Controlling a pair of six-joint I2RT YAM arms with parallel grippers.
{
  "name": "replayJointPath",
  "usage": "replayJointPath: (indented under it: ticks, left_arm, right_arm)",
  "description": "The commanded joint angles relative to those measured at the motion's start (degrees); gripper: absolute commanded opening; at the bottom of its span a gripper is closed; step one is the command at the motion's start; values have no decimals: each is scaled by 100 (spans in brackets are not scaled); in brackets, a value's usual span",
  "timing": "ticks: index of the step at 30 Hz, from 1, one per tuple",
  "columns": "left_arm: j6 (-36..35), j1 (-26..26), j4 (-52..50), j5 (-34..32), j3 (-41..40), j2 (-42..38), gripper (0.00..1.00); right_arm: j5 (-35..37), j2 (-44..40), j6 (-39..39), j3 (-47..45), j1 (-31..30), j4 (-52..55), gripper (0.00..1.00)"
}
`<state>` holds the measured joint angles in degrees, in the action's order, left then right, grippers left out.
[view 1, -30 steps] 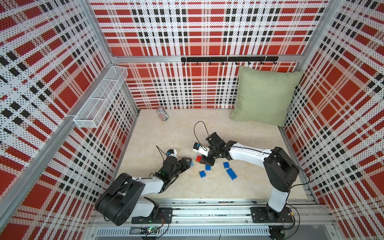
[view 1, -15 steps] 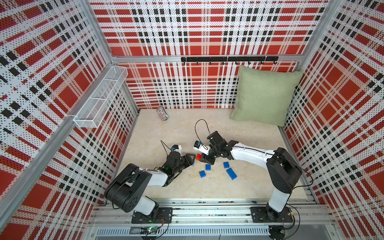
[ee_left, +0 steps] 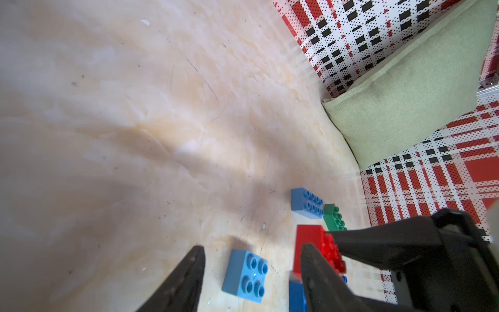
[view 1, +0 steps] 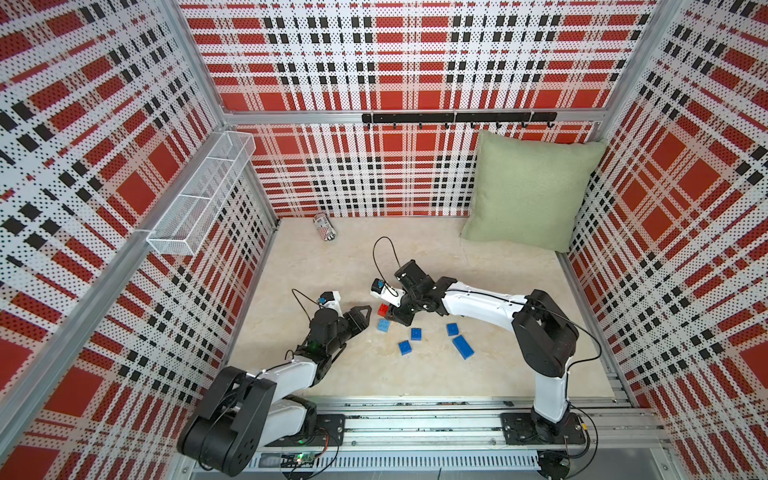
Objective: Assemble a heart with lego
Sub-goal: Assemble the lego brick with the lego brick.
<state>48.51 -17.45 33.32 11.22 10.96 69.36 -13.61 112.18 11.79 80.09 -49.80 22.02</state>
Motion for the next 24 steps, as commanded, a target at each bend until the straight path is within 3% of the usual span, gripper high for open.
replayJointPath:
  ticks: [1, 24]
  left_arm:
    - [-234, 142, -433, -3, -68, -237, 62]
    - [-430, 174, -731, -32, -215, -439, 62]
  right_arm:
    - [300, 384, -232, 316, -249, 282, 25]
    - [346, 806, 170, 698, -293, 809, 25]
